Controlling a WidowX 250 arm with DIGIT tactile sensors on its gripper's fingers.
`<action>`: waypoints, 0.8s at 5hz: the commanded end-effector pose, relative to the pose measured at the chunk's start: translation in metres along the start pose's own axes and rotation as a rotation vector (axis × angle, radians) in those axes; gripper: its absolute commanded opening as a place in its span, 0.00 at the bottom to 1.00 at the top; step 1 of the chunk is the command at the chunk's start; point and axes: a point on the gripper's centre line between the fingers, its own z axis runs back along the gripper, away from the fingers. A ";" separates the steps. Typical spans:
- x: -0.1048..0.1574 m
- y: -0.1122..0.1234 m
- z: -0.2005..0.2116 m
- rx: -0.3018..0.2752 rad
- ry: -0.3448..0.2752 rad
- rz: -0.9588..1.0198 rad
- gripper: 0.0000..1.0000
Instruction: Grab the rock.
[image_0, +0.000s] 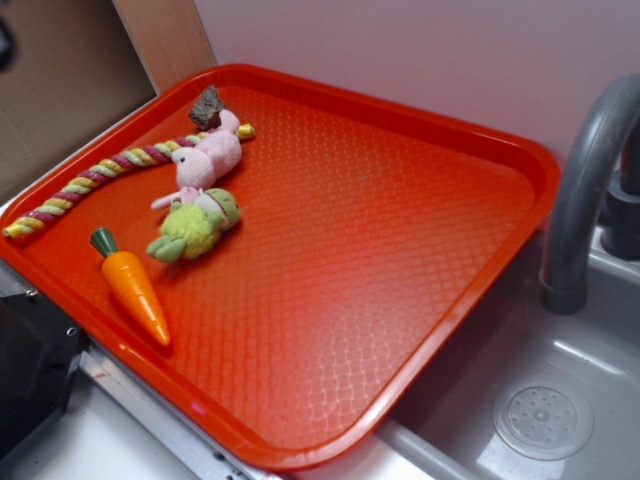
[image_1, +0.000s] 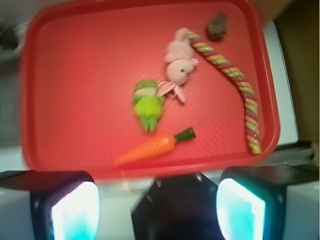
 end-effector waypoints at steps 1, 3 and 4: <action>0.039 0.019 -0.044 0.016 -0.065 0.487 1.00; 0.099 0.049 -0.103 0.030 -0.154 0.640 1.00; 0.124 0.057 -0.120 0.051 -0.183 0.667 1.00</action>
